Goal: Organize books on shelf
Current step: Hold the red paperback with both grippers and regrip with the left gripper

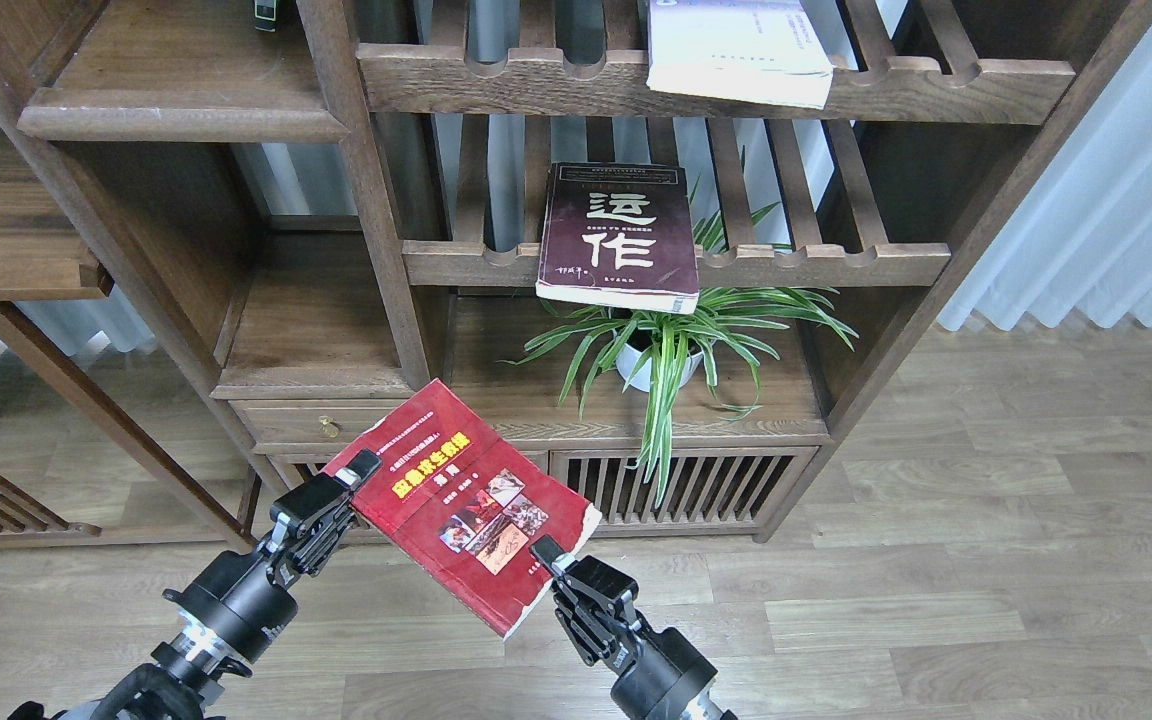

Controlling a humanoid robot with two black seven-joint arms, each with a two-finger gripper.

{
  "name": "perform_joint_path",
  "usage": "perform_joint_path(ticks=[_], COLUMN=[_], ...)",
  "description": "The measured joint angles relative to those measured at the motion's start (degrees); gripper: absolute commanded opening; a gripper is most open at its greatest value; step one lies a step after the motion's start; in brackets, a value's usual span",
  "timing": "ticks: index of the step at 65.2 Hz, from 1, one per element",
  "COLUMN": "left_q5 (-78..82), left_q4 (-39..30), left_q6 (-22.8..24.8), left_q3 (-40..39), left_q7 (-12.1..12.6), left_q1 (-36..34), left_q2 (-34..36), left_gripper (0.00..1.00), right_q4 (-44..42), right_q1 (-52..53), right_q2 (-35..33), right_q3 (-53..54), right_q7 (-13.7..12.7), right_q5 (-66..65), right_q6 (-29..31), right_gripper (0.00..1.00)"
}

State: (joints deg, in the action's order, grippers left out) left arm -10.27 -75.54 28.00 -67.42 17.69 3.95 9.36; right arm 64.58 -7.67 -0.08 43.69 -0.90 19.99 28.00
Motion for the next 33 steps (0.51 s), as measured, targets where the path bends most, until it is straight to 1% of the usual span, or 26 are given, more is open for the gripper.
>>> perform_joint_path(ticks=[3, 6, 7, 8, 9, 10, 12, 20, 33], left_q5=[0.01, 0.01, 0.01, 0.01, 0.01, 0.01, 0.01, -0.11, -0.03], left_q4=[0.02, 0.03, 0.03, 0.04, 0.05, 0.06, 0.06, 0.08, 0.08], left_q6=[0.00, 0.00, 0.00, 0.00, 0.00, 0.00, 0.00, 0.00, 0.00], left_q3=[0.00, 0.00, 0.00, 0.00, 0.00, 0.00, 0.00, -1.23, -0.72], left_q7=[0.01, 0.01, 0.01, 0.01, 0.01, 0.01, 0.01, -0.25, -0.03], left_q1=[0.00, 0.00, 0.00, 0.01, 0.01, 0.01, 0.01, -0.05, -0.15], left_q2=[-0.03, -0.03, -0.03, -0.03, -0.03, -0.02, -0.02, 0.18, 0.01], left_gripper=[0.04, 0.04, 0.04, 0.04, 0.04, 0.04, 0.04, 0.04, 0.04], right_q4=[-0.12, -0.21, -0.23, -0.28, -0.34, -0.37, -0.45, -2.04, -2.32], right_q1=[0.00, 0.00, 0.00, 0.00, -0.01, -0.01, -0.01, 0.99, 1.62], right_q2=[0.00, 0.00, 0.00, 0.00, 0.00, 0.00, 0.00, -0.22, 0.07], right_q3=[0.00, -0.28, -0.38, -0.52, -0.67, -0.76, -0.87, -1.02, -0.60], right_q7=[0.53, 0.90, 0.97, 1.06, 1.13, 1.18, 1.21, 1.39, 1.59], right_q5=[0.00, -0.03, -0.07, -0.19, -0.41, -0.59, -0.98, -3.08, -3.73], right_q6=[0.00, 0.00, 0.00, 0.00, 0.00, 0.00, 0.00, -0.08, -0.02], right_gripper=[0.07, 0.27, 0.48, 0.59, 0.78, 0.88, 0.99, 0.99, 0.99])
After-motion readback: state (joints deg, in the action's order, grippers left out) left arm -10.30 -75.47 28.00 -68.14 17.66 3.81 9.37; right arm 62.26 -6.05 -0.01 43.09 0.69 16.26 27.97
